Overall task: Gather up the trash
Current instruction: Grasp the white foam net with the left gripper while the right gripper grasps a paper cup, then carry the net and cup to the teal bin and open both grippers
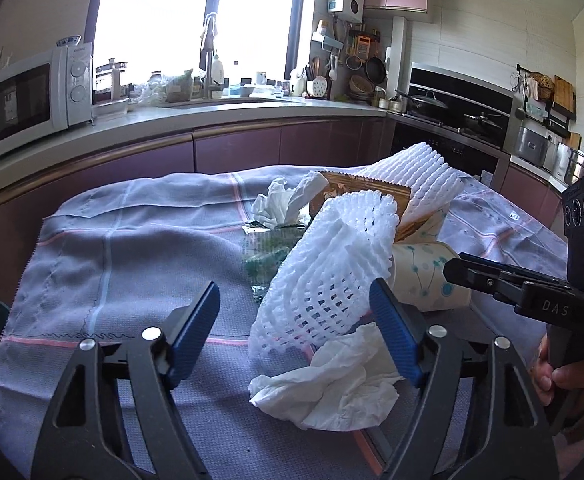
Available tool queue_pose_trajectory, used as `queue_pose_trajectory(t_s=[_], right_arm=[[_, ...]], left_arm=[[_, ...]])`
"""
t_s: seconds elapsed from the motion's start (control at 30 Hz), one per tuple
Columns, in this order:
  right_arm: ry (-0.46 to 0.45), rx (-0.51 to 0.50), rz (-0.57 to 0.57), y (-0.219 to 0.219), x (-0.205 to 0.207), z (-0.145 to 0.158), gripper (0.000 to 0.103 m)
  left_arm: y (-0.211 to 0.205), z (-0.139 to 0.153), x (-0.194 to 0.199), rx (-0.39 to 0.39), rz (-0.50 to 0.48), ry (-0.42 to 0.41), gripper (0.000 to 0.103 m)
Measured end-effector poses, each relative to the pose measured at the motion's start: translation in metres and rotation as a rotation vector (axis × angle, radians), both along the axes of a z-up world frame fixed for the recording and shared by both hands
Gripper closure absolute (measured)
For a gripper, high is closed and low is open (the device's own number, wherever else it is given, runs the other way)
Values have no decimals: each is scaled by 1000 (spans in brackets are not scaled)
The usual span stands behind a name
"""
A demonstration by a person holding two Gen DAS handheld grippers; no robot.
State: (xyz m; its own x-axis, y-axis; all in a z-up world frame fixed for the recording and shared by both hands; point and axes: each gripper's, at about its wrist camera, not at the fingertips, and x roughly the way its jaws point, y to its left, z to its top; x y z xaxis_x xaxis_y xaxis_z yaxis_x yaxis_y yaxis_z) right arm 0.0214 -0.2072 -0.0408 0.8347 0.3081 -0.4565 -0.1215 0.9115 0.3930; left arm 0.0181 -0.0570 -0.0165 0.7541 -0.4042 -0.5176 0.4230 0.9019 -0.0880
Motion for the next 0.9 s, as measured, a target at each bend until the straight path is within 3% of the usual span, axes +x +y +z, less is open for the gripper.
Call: queue_pose_trajectory(t_s=[0.17, 0.37, 0.53, 0.9], right_arm=[[-5, 13, 18, -1, -1, 1, 78], [-24, 21, 43, -1, -6, 4, 96], [-49, 20, 66, 3, -13, 12, 101], [-109, -11, 122, 16, -28, 37, 101]], left_arm=[[-6, -5, 8, -4, -29, 33, 65], [-2, -7, 5, -32, -34, 57, 90], [9, -2, -3, -67, -39, 62, 93], [35, 24, -29, -89, -6, -7, 94]])
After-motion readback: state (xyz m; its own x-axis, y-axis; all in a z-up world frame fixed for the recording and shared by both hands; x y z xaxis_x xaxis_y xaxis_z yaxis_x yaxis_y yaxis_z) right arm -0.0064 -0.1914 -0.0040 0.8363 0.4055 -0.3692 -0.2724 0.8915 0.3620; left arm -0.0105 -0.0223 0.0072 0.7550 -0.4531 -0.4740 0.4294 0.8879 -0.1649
